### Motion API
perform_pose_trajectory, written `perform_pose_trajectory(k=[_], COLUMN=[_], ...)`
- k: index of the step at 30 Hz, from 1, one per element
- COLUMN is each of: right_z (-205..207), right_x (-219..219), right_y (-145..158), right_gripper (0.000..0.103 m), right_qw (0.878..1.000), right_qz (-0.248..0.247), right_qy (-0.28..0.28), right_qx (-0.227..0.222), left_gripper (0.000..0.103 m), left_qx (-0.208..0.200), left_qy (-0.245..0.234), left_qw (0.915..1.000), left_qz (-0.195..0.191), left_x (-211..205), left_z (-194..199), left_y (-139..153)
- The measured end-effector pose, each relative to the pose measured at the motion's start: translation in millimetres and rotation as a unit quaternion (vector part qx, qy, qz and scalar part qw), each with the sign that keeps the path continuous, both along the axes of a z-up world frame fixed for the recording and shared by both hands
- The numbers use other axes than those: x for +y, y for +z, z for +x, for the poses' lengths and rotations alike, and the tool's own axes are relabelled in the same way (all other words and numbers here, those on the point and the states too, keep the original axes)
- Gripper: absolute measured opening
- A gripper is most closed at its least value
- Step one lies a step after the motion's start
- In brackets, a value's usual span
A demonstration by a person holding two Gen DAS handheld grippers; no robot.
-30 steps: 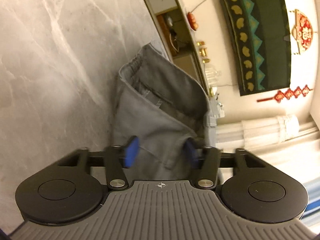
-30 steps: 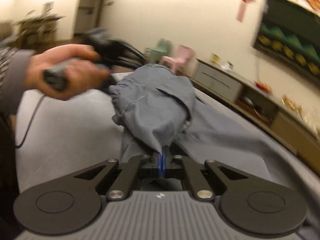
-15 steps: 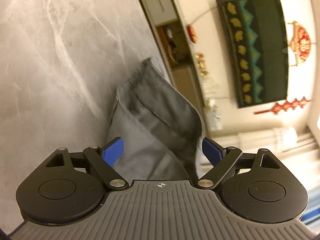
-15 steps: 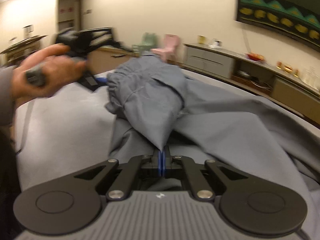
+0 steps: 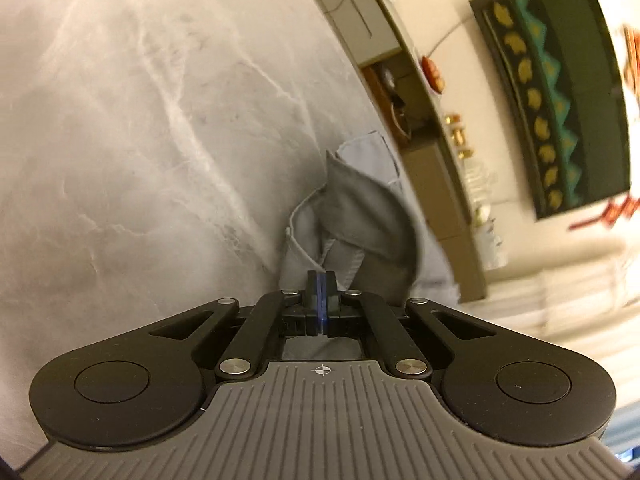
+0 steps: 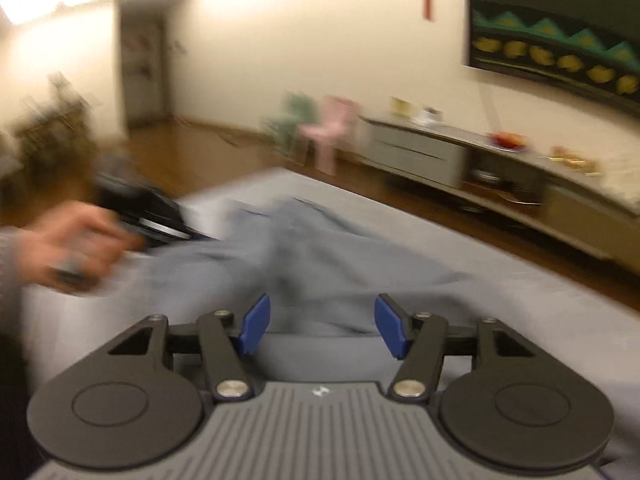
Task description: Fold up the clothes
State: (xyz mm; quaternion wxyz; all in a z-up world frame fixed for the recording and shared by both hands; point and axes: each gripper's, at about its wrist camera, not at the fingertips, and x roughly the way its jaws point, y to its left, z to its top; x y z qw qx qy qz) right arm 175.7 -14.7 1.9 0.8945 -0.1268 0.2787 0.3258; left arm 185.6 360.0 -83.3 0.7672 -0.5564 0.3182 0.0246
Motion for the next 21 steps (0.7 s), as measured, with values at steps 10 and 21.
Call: perform_pose_trajectory(k=[10,21], right_z=[36.2,13.9], right_x=[5.0,-49.8], right_y=[-58.3,-54.5], right_gripper=[0.003,0.001], right_qw=[0.989,0.982], right_qz=[-0.125,-0.139], right_qy=[-0.034,-0.123], right_qx=[0.068,0.031], left_gripper=[0.040,0.000], left_qx=[0.014,-0.007], left_qy=[-0.052,-0.015], left_qw=[0.9985,0.9963], left_qz=[-0.010,0.084], left_x=[-1.4,33.4], left_z=[28.3,15.3], left_y=[-12.8,20.7])
